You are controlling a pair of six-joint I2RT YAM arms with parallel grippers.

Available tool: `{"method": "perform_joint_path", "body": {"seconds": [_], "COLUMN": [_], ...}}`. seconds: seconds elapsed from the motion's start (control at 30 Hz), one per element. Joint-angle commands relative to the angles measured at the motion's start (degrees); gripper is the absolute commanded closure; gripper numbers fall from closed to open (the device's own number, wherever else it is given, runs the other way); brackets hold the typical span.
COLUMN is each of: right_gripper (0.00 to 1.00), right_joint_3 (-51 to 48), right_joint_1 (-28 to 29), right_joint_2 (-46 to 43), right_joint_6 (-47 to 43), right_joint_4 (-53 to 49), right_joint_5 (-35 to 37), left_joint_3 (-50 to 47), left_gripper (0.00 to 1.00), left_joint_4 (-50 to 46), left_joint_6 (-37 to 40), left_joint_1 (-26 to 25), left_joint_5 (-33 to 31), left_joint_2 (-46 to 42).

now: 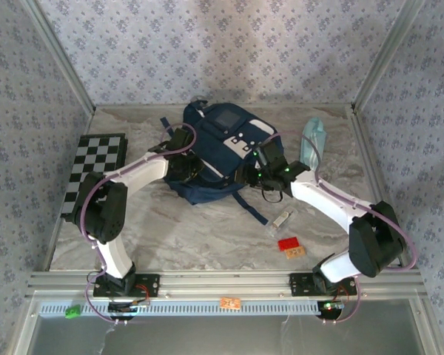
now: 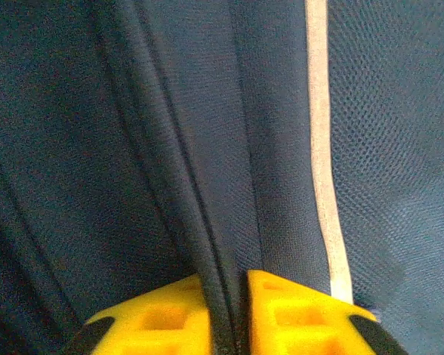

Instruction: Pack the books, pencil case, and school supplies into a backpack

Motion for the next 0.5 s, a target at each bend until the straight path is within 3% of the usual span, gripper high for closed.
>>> {"method": "perform_joint_path", "body": {"seconds": [0.0, 0.3, 0.47], "right_gripper": [0.43, 0.35, 0.33], "right_joint_3": [2.17, 7.78, 13.83], "right_joint_1": [2.07, 7.52, 9.84], "right_joint_2": [-0.4, 1.1, 4.53], "right_joint_6": [-2.52, -4.02, -1.85], "right_joint_4": [-4.55, -9.62, -11.73], "right_joint_5": [6.15, 9.87, 11.8], "left_joint_3": [2.58, 0.32, 0.61], "left_gripper": [0.97, 1.0, 1.0], "left_joint_4": [3.49, 4.98, 6.33], "left_joint_6": [-2.79, -13.13, -14.71], "left_joint_1": [0.28, 0.37, -0.16], "left_joint_5": [1.24, 3.6, 5.36], "left_joint_2": [-1.68, -11.2, -12.66]}}
